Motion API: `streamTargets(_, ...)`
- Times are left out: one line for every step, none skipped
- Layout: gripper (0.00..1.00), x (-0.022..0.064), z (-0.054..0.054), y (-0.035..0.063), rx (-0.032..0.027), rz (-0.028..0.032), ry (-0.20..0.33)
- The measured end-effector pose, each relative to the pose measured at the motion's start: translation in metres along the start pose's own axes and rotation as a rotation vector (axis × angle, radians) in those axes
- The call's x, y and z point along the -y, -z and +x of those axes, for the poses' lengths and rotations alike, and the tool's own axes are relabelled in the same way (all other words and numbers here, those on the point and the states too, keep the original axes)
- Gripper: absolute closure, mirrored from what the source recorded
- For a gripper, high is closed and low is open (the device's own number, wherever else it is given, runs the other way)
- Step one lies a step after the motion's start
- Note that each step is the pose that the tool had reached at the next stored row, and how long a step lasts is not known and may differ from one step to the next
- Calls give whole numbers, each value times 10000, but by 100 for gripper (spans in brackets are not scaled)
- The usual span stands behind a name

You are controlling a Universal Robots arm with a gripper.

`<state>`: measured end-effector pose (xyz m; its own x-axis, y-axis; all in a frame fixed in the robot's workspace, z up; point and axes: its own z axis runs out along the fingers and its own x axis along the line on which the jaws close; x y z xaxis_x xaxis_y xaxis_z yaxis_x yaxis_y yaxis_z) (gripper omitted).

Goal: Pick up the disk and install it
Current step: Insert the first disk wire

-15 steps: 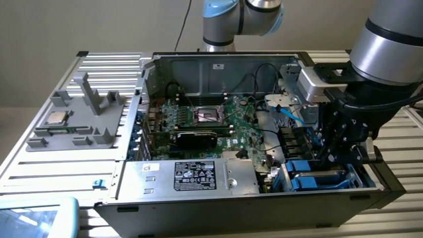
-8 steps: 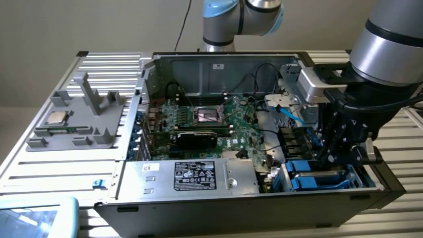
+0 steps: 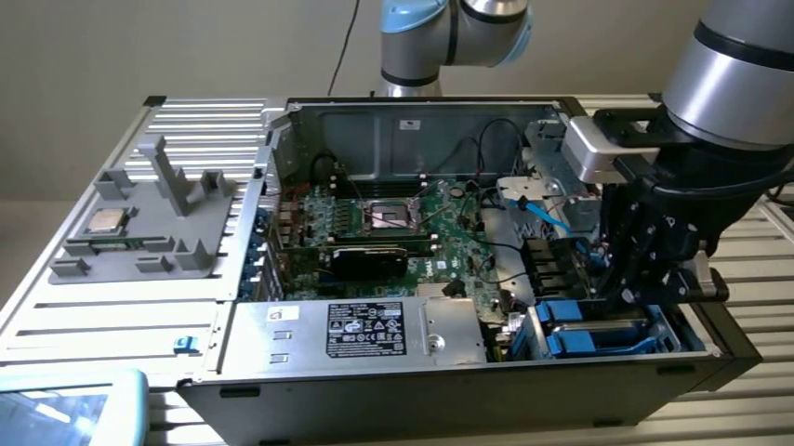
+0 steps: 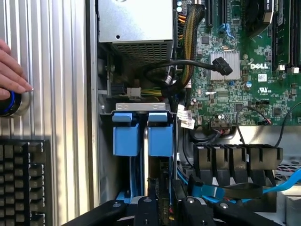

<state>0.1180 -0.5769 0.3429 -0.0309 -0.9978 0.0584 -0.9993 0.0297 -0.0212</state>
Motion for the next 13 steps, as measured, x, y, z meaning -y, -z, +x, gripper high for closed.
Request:
streamTargets(75, 5, 2, 45, -6, 0, 1)
streamTargets(75, 13, 5, 90, -7, 1, 0)
streamTargets(75, 25, 7, 135, -7, 1, 0)
streamTargets(75, 43, 9, 180, -7, 1, -1)
streamTargets(75, 60, 12, 228, -8, 1, -1)
streamTargets(75, 73, 14, 272, -9, 1, 0)
streamTargets(75, 83, 16, 317, -13, 1, 0)
streamTargets(75, 88, 18, 359, -28, 1, 1)
streamTargets(75, 89, 17, 403, -55, 1, 1)
streamTargets(75, 90, 13, 441, -95, 3, 2)
streamTargets(75, 91, 7, 477, -146, 5, 4)
streamTargets(75, 91, -6, 507, -207, 7, 8)
streamTargets(75, 90, -21, 537, -272, 9, 14)
